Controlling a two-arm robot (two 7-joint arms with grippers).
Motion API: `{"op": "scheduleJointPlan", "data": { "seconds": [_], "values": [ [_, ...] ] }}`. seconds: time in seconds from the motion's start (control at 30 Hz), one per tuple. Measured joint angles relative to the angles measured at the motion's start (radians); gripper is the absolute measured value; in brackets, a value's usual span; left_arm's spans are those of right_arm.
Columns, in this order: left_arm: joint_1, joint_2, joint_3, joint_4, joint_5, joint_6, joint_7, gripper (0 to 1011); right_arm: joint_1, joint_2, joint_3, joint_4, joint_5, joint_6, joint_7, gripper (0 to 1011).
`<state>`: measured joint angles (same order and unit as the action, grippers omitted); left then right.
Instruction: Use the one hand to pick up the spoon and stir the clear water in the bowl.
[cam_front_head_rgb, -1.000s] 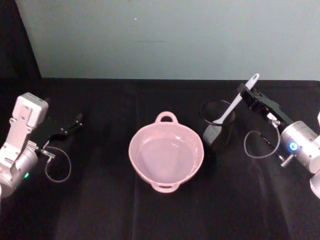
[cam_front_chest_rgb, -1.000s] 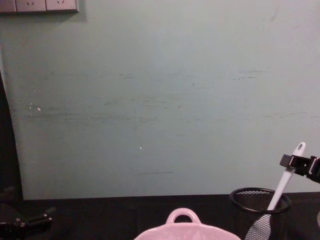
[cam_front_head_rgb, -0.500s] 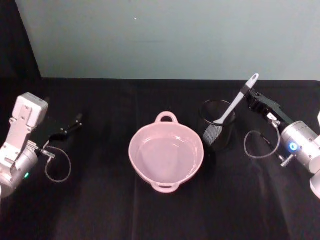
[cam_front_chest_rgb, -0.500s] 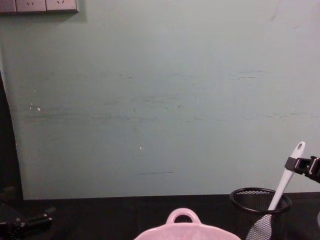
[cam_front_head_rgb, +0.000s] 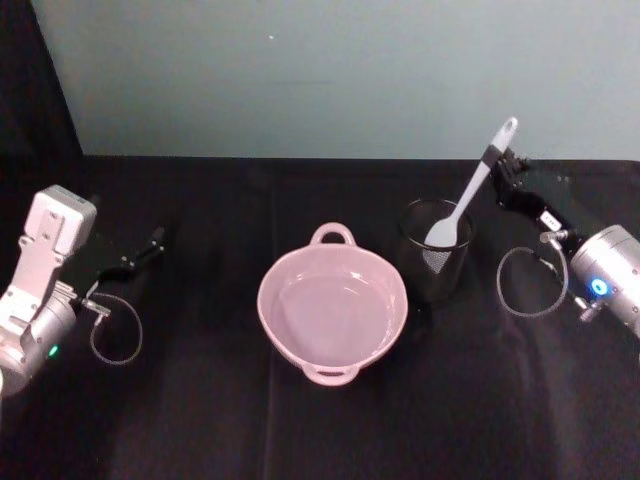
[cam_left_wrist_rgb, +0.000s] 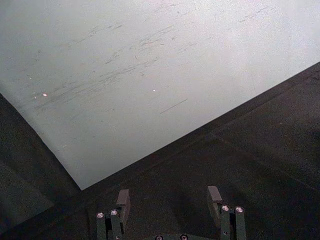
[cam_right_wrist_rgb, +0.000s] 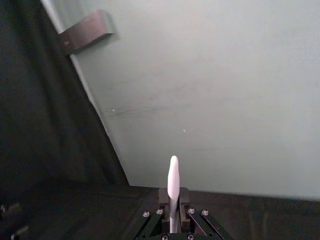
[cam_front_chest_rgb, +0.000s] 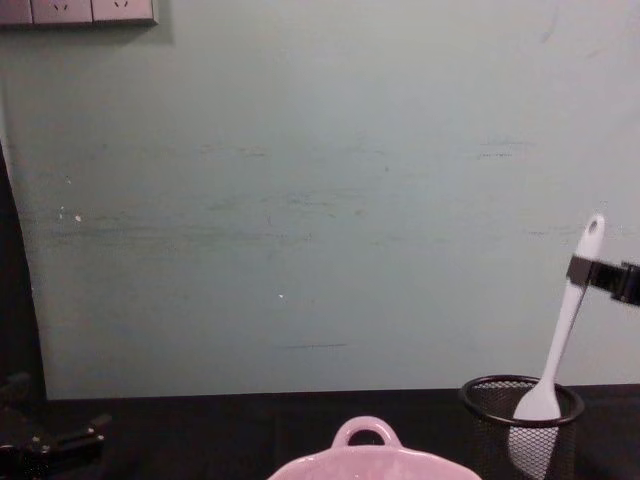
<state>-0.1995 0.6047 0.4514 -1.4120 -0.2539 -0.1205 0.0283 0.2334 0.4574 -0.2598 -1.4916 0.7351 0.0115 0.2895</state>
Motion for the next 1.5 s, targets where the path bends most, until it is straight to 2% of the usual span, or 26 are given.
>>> {"op": "scheduleJointPlan", "data": {
  "seconds": [0.07,0.17,0.27,0.4,0.5,0.6,0.83,0.93,1.03,1.2,1.27,1.37,1.5],
  "values": [
    [0.000,0.000,0.000,0.000,0.000,0.000,0.000,1011,-0.003,0.017,-0.003,-0.026,-0.028,-0.005,0.001,109],
    [0.000,0.000,0.000,0.000,0.000,0.000,0.000,1011,-0.008,0.063,-0.004,-0.086,-0.084,-0.012,0.025,109],
    [0.000,0.000,0.000,0.000,0.000,0.000,0.000,1011,-0.011,0.096,0.000,-0.128,-0.116,-0.016,0.050,109],
    [0.000,0.000,0.000,0.000,0.000,0.000,0.000,1011,-0.012,0.127,0.012,-0.176,-0.136,-0.008,0.079,109],
    [0.000,0.000,0.000,0.000,0.000,0.000,0.000,1011,-0.013,0.141,0.022,-0.206,-0.134,0.013,0.095,109],
    [0.000,0.000,0.000,0.000,0.000,0.000,0.000,1011,-0.009,0.154,0.031,-0.243,-0.119,0.059,0.106,109],
    [0.000,0.000,0.000,0.000,0.000,0.000,0.000,1011,0.045,0.175,0.026,-0.304,-0.052,0.194,0.120,109],
    [0.000,0.000,0.000,0.000,0.000,0.000,0.000,1011,0.096,0.174,0.003,-0.309,-0.013,0.256,0.129,109],
    [0.000,0.000,0.000,0.000,0.000,0.000,0.000,1011,0.129,0.169,-0.023,-0.309,-0.002,0.287,0.135,109],
    [0.000,0.000,0.000,0.000,0.000,0.000,0.000,1011,0.187,0.153,-0.100,-0.302,0.001,0.323,0.159,109],
    [0.000,0.000,0.000,0.000,0.000,0.000,0.000,1011,0.196,0.145,-0.134,-0.295,-0.003,0.321,0.176,109],
    [0.000,0.000,0.000,0.000,0.000,0.000,0.000,1011,0.196,0.137,-0.164,-0.283,-0.009,0.306,0.190,109],
    [0.000,0.000,0.000,0.000,0.000,0.000,0.000,1011,0.169,0.124,-0.209,-0.245,-0.017,0.241,0.215,109]
  ]
}}
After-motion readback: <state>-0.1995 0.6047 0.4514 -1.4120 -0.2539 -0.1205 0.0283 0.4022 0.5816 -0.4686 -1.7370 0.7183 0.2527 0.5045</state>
